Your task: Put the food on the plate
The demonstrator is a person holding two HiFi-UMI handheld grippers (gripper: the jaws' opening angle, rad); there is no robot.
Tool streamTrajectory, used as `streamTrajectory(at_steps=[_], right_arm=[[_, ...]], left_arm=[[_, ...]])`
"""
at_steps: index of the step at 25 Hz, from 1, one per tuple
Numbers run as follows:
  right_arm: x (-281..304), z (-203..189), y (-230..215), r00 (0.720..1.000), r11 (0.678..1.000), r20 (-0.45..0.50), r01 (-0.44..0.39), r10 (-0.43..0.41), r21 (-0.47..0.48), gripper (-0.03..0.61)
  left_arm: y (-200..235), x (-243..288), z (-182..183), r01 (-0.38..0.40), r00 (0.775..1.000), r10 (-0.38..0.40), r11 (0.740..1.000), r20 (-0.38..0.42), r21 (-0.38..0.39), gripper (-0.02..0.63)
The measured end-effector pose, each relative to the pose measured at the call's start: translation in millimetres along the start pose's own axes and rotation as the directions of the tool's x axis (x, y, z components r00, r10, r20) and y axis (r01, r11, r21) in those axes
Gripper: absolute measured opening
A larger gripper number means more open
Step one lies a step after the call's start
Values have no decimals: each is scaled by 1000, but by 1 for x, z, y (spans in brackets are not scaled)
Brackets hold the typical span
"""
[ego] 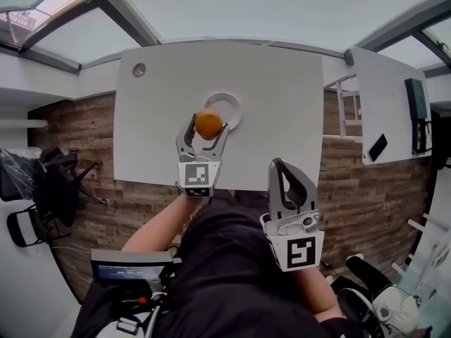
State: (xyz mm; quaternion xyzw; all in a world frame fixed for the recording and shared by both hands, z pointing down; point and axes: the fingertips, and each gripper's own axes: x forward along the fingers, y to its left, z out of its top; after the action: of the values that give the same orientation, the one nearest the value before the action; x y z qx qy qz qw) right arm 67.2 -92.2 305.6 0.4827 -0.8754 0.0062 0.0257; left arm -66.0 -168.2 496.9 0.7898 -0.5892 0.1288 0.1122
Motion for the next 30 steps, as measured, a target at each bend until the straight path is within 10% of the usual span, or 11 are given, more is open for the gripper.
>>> streamTrajectory(at_steps=[30], right_arm=[[-18, -9, 0, 1000, 1000, -22, 21, -21, -5, 8]], left_arm=[[-6, 25, -36, 48, 994, -42, 997, -100, 63, 354]])
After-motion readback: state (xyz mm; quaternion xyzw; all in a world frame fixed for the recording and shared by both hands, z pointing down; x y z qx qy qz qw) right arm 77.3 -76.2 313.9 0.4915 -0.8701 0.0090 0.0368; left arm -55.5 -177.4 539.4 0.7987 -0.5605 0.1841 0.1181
